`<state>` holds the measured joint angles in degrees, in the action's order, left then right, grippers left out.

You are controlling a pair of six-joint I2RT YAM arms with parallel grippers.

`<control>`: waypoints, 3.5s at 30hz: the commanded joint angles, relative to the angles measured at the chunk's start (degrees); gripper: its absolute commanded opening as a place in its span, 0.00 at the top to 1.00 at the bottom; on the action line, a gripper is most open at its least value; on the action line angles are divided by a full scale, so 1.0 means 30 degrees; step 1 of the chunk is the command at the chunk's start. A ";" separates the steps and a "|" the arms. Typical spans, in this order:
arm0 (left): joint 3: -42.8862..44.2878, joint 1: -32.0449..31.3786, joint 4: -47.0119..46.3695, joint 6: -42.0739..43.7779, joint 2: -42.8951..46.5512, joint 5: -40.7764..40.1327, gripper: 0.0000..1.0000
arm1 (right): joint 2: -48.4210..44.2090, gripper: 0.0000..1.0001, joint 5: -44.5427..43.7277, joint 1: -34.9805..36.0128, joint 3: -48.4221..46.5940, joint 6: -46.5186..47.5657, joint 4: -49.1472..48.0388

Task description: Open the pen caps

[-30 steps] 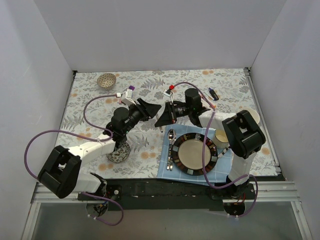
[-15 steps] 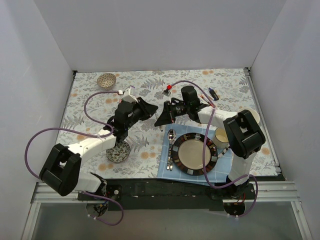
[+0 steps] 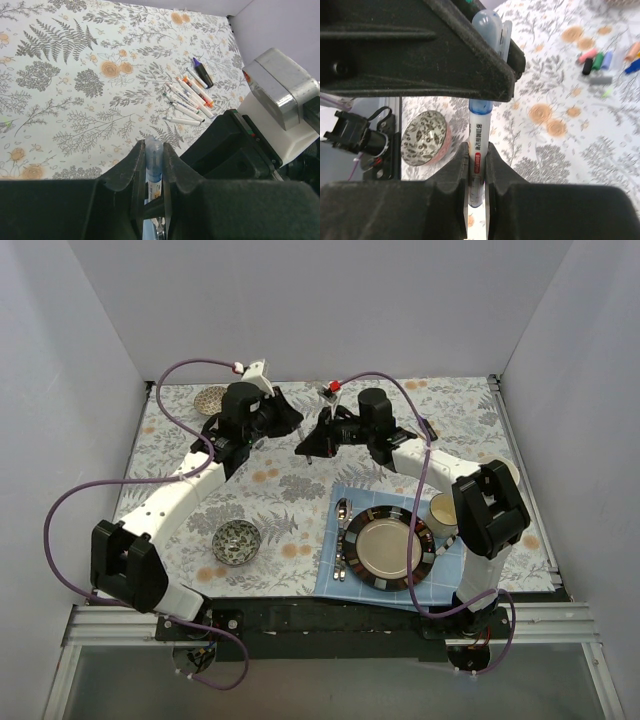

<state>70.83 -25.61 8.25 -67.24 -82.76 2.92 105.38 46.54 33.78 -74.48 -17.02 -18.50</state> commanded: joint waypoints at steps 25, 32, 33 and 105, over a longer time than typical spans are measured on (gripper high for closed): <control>0.2580 0.3730 -1.0836 1.0754 0.2041 -0.9058 1.00 | 0.0146 0.99 0.6252 0.1220 0.2414 -0.2151 0.0630; 0.4130 0.4664 -0.9901 0.9058 0.1573 -0.9176 1.00 | -0.0030 0.99 0.6312 0.1396 0.2472 -0.2034 0.0484; 0.4454 0.4871 -0.9725 0.8823 0.1484 -0.9118 1.00 | -0.0059 0.99 0.6311 0.1483 0.2443 -0.1975 0.0542; -0.9137 -0.1368 -0.9489 -0.7029 0.4003 0.2074 0.66 | -0.1466 0.99 0.5462 -0.0303 0.2150 0.1893 0.3238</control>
<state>41.23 -29.47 -20.56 -90.21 -70.94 11.11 100.20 62.70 32.38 -67.66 -10.61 -7.44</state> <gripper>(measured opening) 0.386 0.165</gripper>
